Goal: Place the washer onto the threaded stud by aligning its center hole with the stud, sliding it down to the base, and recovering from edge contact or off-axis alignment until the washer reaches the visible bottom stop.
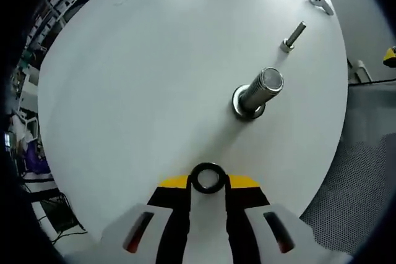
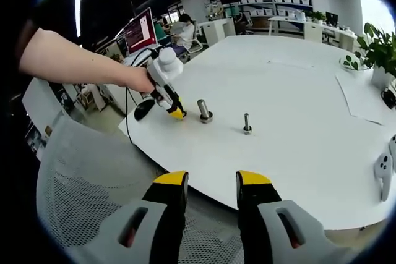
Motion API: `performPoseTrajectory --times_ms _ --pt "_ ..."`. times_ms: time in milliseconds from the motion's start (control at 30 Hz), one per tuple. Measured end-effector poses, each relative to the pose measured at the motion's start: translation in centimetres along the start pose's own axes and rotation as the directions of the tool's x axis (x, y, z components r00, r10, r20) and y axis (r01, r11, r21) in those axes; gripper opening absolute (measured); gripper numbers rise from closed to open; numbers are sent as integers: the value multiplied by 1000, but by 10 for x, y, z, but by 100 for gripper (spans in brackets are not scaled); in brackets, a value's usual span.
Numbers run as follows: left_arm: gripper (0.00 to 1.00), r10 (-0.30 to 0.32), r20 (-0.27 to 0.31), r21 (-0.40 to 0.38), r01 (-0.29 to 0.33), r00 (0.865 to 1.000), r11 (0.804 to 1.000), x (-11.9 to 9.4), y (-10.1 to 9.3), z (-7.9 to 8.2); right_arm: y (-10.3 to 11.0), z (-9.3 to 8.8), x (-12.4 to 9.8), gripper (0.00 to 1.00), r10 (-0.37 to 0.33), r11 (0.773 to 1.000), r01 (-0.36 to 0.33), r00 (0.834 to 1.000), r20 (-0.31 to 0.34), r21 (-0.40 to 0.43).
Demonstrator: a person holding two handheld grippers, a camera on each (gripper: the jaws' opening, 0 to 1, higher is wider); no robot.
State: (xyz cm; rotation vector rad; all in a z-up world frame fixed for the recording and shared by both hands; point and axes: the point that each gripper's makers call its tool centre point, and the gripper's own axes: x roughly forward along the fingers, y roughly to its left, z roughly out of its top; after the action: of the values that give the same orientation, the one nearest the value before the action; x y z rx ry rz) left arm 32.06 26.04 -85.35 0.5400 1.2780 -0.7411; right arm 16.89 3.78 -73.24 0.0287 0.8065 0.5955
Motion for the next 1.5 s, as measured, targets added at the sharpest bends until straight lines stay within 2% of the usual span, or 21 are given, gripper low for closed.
performPoseTrajectory --times_ms 167,200,267,333,533,700,833,1500 --pt "19 -22 36 73 19 999 997 -17 -5 18 1 0 0 34 3 1000 -3 1000 -4 -4" --pt "19 -37 71 65 33 997 997 -21 -6 25 1 0 0 34 3 1000 -3 1000 -3 -3" --pt "19 -49 89 19 48 995 999 -33 -12 30 1 0 0 34 4 1000 -4 1000 -3 -2" --pt "19 -51 93 23 49 994 999 -37 -11 33 0 0 0 34 4 1000 -4 1000 -3 -2" --pt "19 -66 113 118 53 991 992 -53 -26 50 0 0 0 33 4 1000 -4 1000 1 3" --pt "19 -81 110 158 63 991 985 -54 -32 60 0 0 0 33 4 1000 -4 1000 3 4" --pt "19 -117 127 197 90 985 976 -53 -41 66 0 1 0 33 2 1000 -2 1000 7 6" --pt "19 -117 89 290 86 989 953 -34 -49 78 -1 2 -1 33 -3 1000 3 1000 16 13"
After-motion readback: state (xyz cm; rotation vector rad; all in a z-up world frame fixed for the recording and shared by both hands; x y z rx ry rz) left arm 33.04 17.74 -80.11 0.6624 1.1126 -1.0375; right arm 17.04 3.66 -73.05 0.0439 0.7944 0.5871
